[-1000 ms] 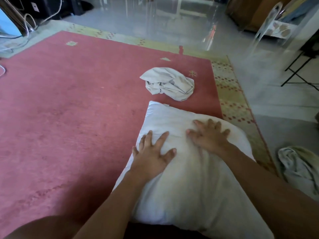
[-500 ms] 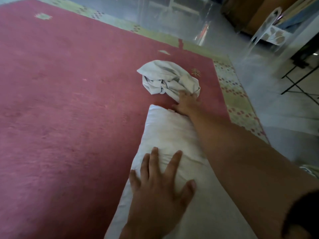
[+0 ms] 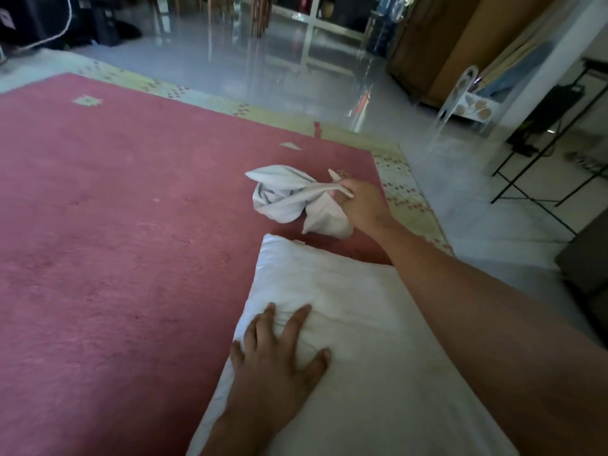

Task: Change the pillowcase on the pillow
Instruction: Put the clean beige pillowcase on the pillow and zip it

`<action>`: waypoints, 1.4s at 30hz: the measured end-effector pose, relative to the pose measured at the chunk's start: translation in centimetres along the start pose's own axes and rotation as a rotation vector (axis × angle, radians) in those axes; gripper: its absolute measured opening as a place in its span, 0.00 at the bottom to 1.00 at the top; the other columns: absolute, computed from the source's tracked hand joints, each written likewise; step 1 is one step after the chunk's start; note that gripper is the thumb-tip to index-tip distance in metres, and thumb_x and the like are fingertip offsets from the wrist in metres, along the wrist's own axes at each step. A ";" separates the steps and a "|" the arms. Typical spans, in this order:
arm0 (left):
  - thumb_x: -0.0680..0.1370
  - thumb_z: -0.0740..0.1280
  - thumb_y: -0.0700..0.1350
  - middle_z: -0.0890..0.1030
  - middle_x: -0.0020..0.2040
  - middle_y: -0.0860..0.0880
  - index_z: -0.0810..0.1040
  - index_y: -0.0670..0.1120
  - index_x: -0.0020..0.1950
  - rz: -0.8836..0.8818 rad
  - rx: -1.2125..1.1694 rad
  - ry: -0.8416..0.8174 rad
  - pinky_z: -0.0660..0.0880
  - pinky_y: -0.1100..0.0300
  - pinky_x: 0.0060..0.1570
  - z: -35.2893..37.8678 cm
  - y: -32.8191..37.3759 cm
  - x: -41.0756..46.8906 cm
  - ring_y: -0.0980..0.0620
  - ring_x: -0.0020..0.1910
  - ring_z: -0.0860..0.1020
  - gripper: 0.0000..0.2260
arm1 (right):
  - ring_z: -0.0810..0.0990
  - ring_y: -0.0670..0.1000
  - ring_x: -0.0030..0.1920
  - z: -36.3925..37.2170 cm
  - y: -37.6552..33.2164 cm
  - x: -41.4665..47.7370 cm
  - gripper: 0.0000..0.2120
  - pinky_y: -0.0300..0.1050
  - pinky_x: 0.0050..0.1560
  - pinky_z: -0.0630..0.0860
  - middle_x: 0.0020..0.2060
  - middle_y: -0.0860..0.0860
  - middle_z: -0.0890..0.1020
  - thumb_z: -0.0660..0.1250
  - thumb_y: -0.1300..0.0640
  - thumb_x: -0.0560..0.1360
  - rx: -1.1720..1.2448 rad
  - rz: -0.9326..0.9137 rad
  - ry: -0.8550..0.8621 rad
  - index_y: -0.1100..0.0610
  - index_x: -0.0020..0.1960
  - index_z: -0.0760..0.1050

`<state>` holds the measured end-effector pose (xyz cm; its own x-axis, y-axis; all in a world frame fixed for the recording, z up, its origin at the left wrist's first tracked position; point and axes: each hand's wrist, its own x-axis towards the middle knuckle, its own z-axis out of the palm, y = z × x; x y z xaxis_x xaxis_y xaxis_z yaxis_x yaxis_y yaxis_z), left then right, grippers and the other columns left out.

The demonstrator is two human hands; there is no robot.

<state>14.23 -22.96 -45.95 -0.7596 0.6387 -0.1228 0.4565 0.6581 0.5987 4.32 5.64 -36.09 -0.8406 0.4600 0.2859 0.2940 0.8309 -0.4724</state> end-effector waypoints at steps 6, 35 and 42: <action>0.64 0.50 0.79 0.56 0.79 0.52 0.54 0.73 0.75 -0.025 -0.093 0.042 0.57 0.44 0.75 -0.2 0.1 -0.3 0.49 0.78 0.55 0.38 | 0.70 0.39 0.31 -12.3 -4.8 -5.8 0.12 0.34 0.34 0.64 0.31 0.45 0.73 0.66 0.54 0.80 0.264 0.018 0.177 0.55 0.39 0.74; 0.77 0.71 0.38 0.77 0.46 0.39 0.84 0.41 0.49 0.155 -1.320 -0.035 0.69 0.56 0.34 -15.3 23.5 -10.4 0.49 0.39 0.71 0.04 | 0.59 0.46 0.71 -18.8 -6.9 -33.6 0.51 0.40 0.70 0.60 0.70 0.46 0.54 0.82 0.48 0.63 0.417 0.023 0.080 0.43 0.76 0.55; 0.79 0.68 0.36 0.82 0.45 0.41 0.80 0.38 0.54 0.241 -1.255 0.025 0.81 0.54 0.45 -17.2 27.1 -10.5 0.47 0.45 0.80 0.05 | 0.65 0.53 0.65 -20.2 -6.9 -32.3 0.40 0.22 0.64 0.53 0.67 0.64 0.63 0.75 0.65 0.65 0.313 -0.041 0.503 0.61 0.74 0.64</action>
<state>26.60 -18.71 -14.80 -0.7339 0.6719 0.0999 -0.1545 -0.3083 0.9387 38.60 -8.61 -25.25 -0.5072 0.5848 0.6331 0.0530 0.7544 -0.6543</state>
